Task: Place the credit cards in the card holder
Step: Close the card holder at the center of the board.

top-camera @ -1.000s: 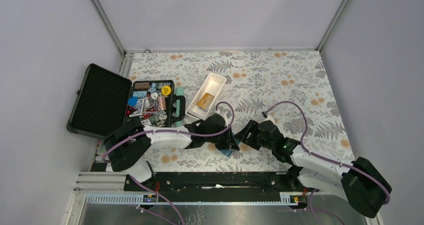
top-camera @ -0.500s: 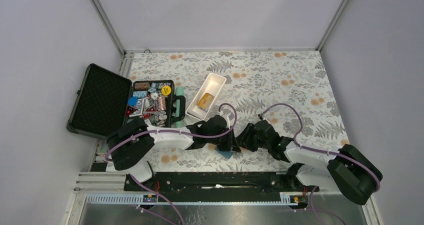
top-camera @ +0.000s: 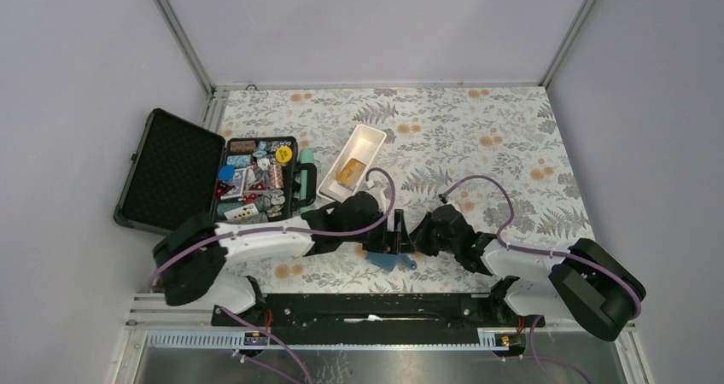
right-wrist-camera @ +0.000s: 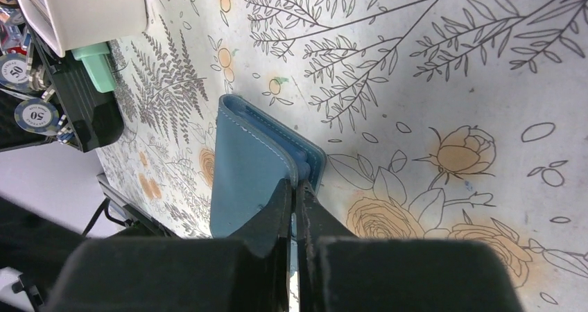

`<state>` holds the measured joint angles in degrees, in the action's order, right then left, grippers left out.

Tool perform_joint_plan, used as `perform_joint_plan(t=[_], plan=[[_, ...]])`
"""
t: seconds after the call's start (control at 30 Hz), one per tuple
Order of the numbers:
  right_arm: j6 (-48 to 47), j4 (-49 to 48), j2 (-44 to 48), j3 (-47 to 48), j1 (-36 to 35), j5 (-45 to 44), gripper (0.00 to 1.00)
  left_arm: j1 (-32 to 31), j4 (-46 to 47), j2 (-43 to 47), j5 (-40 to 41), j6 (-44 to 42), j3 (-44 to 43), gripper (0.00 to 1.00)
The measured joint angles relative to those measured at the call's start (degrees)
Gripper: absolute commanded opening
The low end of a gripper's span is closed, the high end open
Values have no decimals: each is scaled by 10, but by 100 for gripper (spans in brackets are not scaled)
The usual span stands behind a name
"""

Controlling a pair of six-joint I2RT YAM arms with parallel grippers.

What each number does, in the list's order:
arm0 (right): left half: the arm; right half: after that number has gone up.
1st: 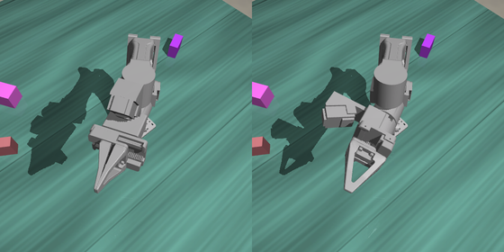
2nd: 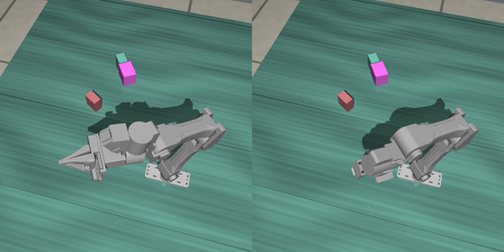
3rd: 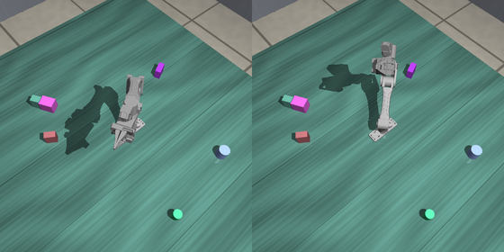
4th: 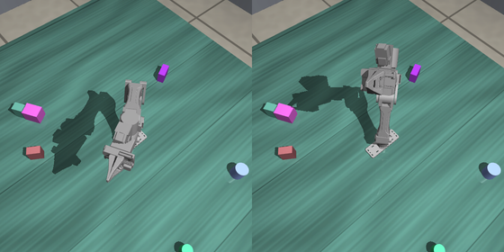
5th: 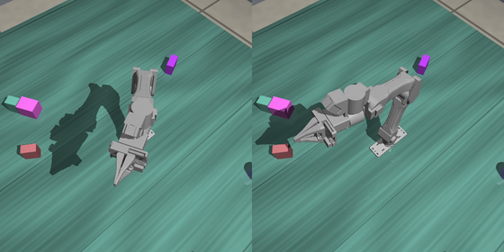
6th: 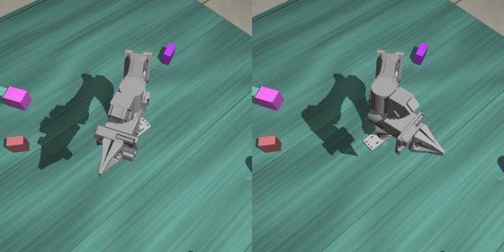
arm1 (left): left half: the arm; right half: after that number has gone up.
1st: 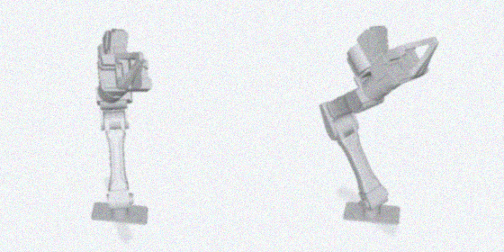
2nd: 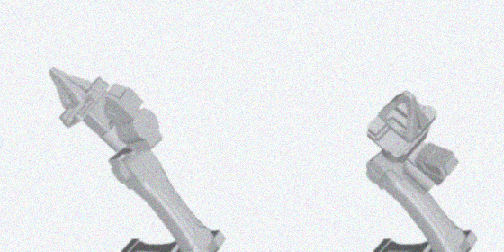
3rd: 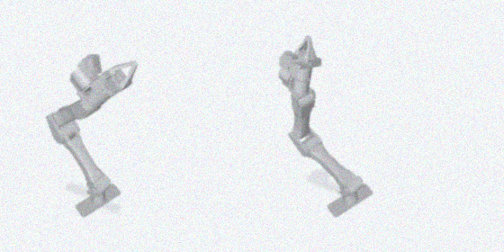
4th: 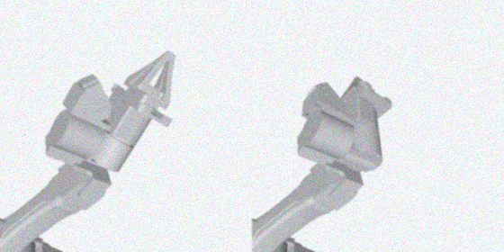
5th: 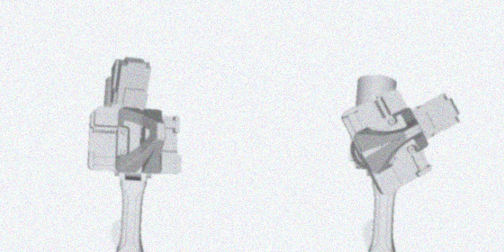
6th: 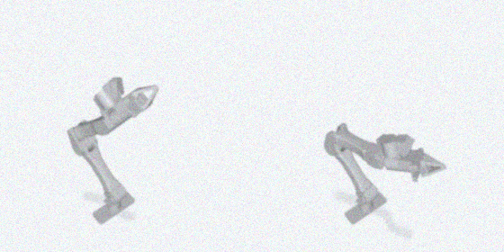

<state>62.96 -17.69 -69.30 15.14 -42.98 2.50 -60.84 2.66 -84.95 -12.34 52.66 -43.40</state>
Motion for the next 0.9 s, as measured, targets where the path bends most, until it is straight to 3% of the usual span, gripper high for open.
perform_joint_plan(t=[0.1, 0.23, 0.63, 0.9], plan=[[-3, -10, -5, 0, 0, -2, 0, 0, -29, 60, 37, -4, 0, 82], [-10, -13, -6, 0, 0, -5, 0, 11, -50, 108, 82, -1, 15, 77], [-9, -62, 2, -30, 0, -5, 0, 81, -58, 108, 92, 54, 132, 58], [-10, -62, 2, -30, 0, -5, 0, 89, 32, 65, 40, 85, 158, 39]])
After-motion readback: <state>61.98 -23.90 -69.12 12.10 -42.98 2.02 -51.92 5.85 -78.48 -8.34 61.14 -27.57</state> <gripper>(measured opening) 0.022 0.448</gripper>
